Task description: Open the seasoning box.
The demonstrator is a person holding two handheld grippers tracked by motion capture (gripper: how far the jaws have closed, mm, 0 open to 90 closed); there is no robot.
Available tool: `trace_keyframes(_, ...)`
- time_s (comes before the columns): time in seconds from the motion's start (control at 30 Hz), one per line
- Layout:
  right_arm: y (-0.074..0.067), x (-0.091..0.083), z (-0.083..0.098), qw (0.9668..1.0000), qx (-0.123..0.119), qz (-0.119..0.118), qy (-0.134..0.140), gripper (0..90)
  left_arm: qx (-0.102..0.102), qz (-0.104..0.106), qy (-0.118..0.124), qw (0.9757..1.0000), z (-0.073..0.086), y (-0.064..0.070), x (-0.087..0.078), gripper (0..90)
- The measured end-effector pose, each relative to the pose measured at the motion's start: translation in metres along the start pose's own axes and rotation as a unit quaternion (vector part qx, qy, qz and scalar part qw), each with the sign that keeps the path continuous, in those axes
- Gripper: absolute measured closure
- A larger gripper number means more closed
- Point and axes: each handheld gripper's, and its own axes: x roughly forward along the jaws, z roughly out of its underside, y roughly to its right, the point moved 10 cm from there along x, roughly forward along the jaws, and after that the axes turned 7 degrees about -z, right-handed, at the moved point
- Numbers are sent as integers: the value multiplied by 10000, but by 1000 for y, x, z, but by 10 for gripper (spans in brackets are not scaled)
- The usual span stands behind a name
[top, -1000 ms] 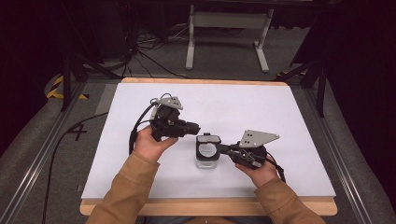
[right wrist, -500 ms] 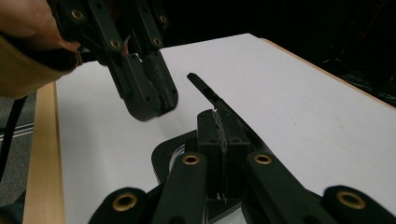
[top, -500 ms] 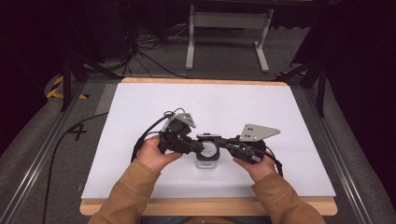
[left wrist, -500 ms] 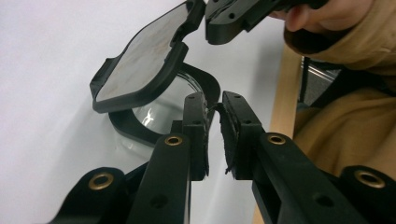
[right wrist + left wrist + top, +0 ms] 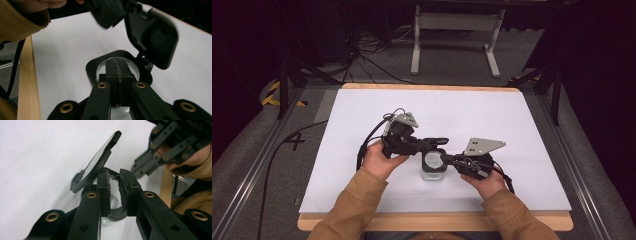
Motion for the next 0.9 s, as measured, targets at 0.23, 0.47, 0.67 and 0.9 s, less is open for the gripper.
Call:
trace_keyframes(0.23,-2,1,12,9998,164,-30,-126,892,-84,-36,239,9997,-9,-11,-2,788)
trace_keyframes(0.47,-3,-1,18,9996,264,-9,-142,891,-299,-62,491,9983,-15,-22,-5,788)
trace_keyframes(0.67,-3,-1,21,9994,297,6,-164,891,-428,-116,675,9967,-18,-30,-5,792)
trace_keyframes(0.9,-6,1,22,9996,176,75,-216,894,-452,-209,791,9956,-20,-35,-6,792)
